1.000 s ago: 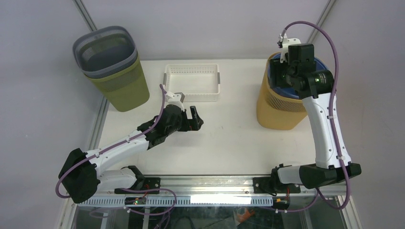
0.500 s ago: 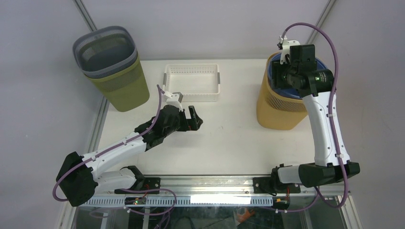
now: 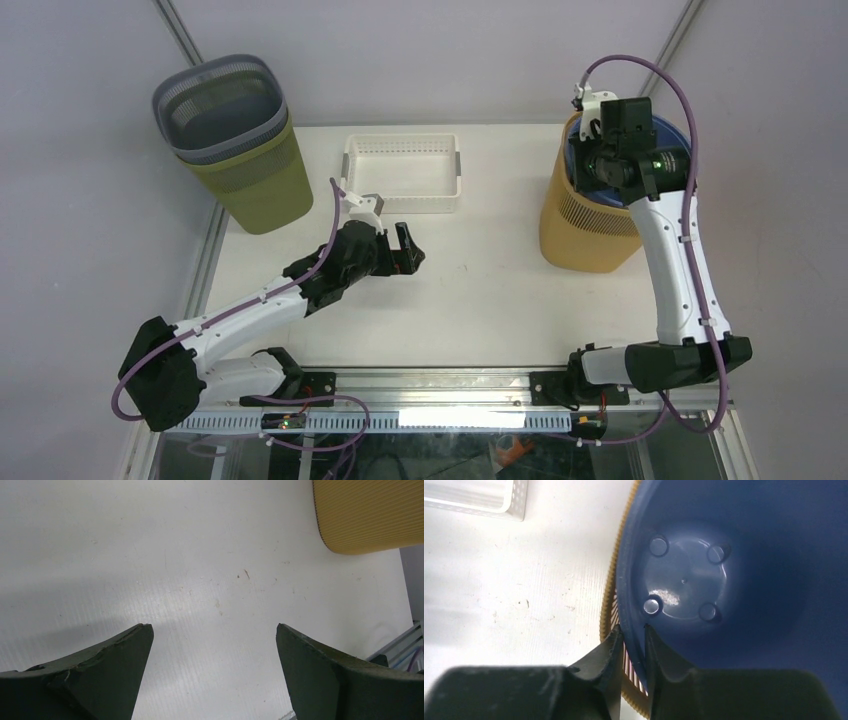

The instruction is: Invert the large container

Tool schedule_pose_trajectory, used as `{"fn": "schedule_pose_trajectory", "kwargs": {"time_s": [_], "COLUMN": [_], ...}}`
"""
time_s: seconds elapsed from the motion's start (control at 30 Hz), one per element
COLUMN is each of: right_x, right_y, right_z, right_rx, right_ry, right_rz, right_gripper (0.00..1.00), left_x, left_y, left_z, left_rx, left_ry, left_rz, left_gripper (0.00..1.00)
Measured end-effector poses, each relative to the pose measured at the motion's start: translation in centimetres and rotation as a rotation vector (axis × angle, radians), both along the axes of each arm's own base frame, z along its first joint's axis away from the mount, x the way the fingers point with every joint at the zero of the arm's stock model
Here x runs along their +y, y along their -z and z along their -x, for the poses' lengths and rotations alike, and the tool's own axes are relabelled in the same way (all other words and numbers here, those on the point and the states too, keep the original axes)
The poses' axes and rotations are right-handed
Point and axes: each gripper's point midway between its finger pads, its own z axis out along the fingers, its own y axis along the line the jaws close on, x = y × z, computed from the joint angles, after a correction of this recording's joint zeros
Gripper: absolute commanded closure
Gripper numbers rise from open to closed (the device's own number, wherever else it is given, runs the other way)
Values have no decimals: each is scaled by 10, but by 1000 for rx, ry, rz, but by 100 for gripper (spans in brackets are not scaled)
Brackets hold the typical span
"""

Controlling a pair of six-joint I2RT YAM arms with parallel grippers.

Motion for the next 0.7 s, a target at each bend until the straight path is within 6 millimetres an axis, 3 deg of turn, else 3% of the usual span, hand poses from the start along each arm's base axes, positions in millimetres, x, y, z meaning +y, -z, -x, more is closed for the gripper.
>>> {"fn": "schedule_pose_trajectory", "kwargs": {"time_s": [0.1,0.37,0.57,0.7], "right_x": [2,-12,-14,-15], "right_y": [-1,-15,-46,-79], "right_z": [-7,-13,-11,-11], "right_rx": [-14,-7,-69,-156], "right_ry": [-21,56,97,129], "right_rz": [3,42,63,95], "right_gripper": [100,100,100,100], "left_x": [0,-2,-3,-5], "left_y": [1,9,11,14], "left_z": [0,0,1,1], "left_rx": [1,22,28,37], "left_ry": [0,7,13,22], "left_rz": [-1,-16,-17,-18], "left_gripper": [1,1,1,1]}}
